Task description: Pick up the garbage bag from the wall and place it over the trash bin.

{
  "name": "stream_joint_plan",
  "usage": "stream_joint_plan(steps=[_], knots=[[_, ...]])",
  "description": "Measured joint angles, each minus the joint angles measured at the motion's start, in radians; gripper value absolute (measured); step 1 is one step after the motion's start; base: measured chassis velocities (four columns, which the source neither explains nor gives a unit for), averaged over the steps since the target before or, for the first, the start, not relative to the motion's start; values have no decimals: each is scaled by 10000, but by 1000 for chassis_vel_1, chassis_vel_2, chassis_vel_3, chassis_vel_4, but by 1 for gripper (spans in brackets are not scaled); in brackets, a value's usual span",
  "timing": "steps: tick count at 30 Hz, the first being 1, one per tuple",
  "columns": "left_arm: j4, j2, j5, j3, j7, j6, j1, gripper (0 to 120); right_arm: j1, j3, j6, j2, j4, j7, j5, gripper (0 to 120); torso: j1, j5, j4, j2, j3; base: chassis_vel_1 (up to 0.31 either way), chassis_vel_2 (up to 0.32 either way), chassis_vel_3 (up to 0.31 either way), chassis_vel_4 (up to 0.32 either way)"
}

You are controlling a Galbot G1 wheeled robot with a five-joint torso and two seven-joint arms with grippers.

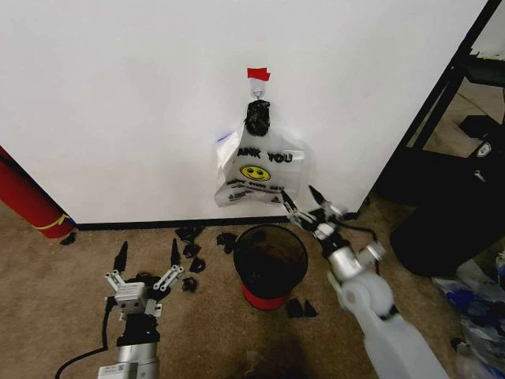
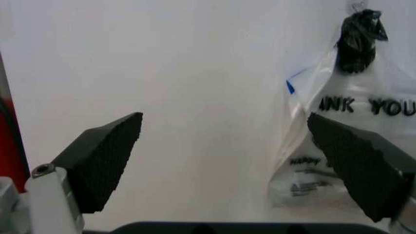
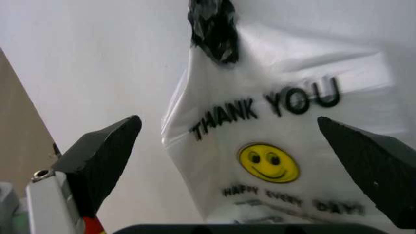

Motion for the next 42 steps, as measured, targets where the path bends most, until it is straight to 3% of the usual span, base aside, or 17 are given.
stream_joint_plan(steps=[8, 16, 39, 42], knots=[[-383, -312, -491, -214, 9, 231, 72, 100, 2241, -852, -238, 899, -1631, 111, 729, 100, 0, -2, 0, 0, 0, 0, 0, 0, 0], [-265, -349, -464, -478, -44, 99, 138, 100, 3461, -1130, -276, 939, -2686, 55, 944, 100, 0, -2, -1, 0, -1, 0, 0, 0, 0], [-30, -381, -461, -572, -50, -57, 110, 100, 4503, -1347, -356, 1369, -3631, -41, 1068, 98, -1, -2, -1, 0, -2, 0, 0, 0, 0], [45, -406, -411, -548, -37, -165, 126, 100, 4580, -1394, -337, 1344, -3743, -106, 886, 89, -1, -1, 0, 0, -2, 0, 0, 0, 0]])
